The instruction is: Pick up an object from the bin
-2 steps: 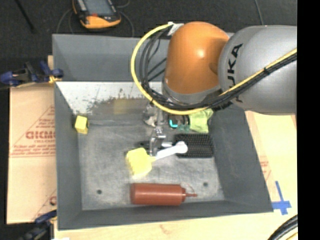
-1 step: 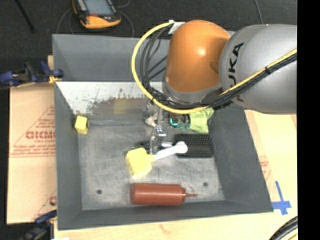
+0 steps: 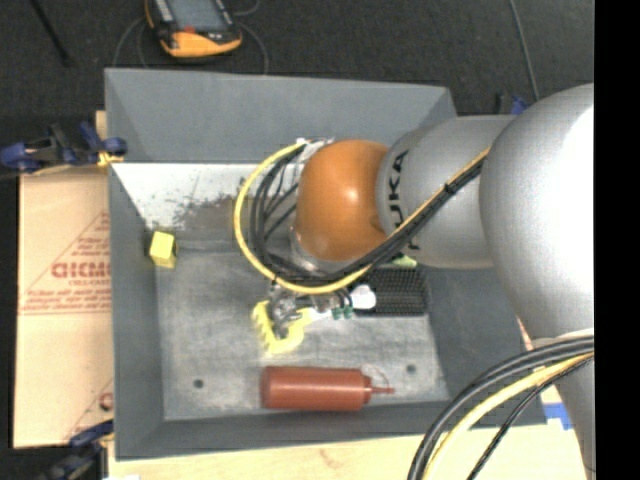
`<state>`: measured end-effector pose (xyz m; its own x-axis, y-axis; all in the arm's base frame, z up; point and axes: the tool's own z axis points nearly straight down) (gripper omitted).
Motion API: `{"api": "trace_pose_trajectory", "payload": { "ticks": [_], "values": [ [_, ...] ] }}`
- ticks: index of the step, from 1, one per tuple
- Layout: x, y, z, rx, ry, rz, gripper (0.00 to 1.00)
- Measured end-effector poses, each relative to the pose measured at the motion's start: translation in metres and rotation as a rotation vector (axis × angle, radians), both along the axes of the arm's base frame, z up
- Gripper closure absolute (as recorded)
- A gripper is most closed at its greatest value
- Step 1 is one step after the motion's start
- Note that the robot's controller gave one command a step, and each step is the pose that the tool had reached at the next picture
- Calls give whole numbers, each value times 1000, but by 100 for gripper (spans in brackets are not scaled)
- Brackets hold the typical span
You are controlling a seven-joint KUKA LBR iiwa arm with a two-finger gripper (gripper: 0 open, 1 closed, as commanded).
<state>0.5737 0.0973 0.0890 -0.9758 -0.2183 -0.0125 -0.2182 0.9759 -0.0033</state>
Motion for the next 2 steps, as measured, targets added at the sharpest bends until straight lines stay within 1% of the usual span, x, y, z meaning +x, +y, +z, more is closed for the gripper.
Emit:
{"api": "trace_pose_trajectory", "payload": {
  "ticks": [1, 2],
  "values": [
    [0, 0, 0, 1, 0, -1, 100],
    [-7, -8, 25, 1, 9, 70, 100]
  ]
}}
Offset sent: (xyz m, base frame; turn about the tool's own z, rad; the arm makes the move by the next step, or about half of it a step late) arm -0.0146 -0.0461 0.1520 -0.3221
